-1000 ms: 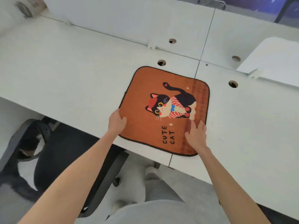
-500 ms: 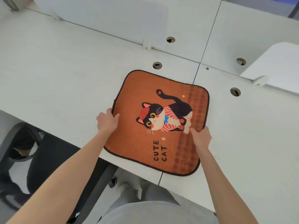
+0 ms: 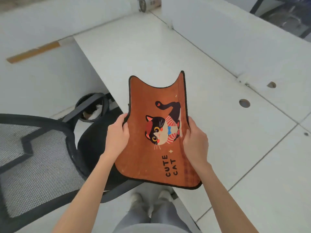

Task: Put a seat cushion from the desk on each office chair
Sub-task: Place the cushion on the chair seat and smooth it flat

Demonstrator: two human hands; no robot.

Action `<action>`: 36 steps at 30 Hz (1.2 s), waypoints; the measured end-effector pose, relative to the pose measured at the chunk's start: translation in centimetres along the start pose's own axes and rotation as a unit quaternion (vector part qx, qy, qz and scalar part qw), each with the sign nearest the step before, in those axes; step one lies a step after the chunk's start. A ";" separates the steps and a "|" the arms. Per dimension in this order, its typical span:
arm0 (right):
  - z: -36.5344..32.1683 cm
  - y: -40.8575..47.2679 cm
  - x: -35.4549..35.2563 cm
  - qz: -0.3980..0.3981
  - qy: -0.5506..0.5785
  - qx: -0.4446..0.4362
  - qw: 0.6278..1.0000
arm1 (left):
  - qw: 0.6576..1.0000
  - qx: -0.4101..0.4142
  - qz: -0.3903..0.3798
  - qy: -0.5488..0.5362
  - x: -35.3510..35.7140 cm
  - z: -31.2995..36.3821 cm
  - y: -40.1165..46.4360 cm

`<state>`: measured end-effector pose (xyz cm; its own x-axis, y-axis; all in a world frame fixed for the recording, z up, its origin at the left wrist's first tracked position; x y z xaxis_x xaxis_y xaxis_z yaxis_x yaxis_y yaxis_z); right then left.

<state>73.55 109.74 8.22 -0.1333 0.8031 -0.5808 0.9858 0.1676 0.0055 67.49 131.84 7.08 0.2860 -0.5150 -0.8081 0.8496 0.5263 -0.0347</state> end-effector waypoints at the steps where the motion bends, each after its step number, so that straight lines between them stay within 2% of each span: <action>1: -1.3 0.0 1.9 -0.016 0.000 -0.025 1.000 | 1.000 -0.015 0.023 0.006 -1.3 -1.6 -0.4; 4: -4.3 0.2 8.7 -0.068 -0.001 -0.083 0.994 | 0.993 -0.062 0.096 0.018 -5.3 -7.0 -1.5; 8: -5.8 0.5 17.8 -0.125 -0.037 -0.121 0.984 | 0.982 -0.142 0.127 0.006 -6.0 -13.8 -1.8; 12: -5.3 1.3 25.8 -0.191 -0.083 -0.138 0.968 | 0.965 -0.233 0.110 -0.040 -2.5 -18.3 -0.6; 15: -3.7 2.7 30.4 -0.211 -0.110 -0.134 0.962 | 0.953 -0.282 0.093 -0.057 0.6 -21.3 0.7; 18: -0.9 4.8 33.7 -0.215 -0.070 -0.100 0.969 | 0.945 -0.309 0.095 -0.051 3.0 -24.9 2.1; 20: 2.3 6.1 35.7 -0.212 -0.059 -0.067 0.973 | 0.941 -0.329 0.057 -0.050 5.5 -27.6 2.6; 22: 6.1 6.8 37.5 -0.211 -0.132 -0.084 0.965 | 0.943 -0.333 -0.016 -0.015 8.9 -29.8 2.6; 25: 12.0 5.7 39.7 -0.236 -0.233 -0.104 0.938 | 0.935 -0.301 -0.138 0.128 14.3 -32.0 1.4; 27: 15.1 4.0 40.6 -0.307 -0.293 -0.092 0.901 | 0.922 -0.250 -0.220 0.195 17.4 -32.4 0.2; 29: 17.8 2.2 41.3 -0.397 -0.342 -0.070 0.849 | 0.907 -0.206 -0.296 0.217 20.2 -32.6 -0.9; 32: 19.8 -0.3 42.2 -0.508 -0.370 -0.079 0.774 | 0.886 -0.145 -0.352 0.264 22.9 -33.5 -1.5; 34: 20.7 -1.4 42.7 -0.538 -0.372 -0.087 0.752 | 0.868 -0.108 -0.372 0.311 24.0 -34.4 -1.5; 36: 21.3 -1.9 43.0 -0.532 -0.377 -0.104 0.751 | 0.849 -0.079 -0.384 0.354 24.7 -35.2 -1.5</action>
<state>68.14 131.79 -34.17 -0.6617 -0.3877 -0.6417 0.3135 0.6344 -0.7065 57.69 142.19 -33.50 -0.7110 -0.2397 -0.6611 0.5798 0.3322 -0.7440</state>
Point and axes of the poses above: each hand's wrist, its own y-axis towards the middle knuckle, its own x-axis out of the palm, z = x × y, the point moved 4 cm from there along y, towards the middle knuckle, and after that the axes turned 9 degrees about y, right-handed, at the moved point
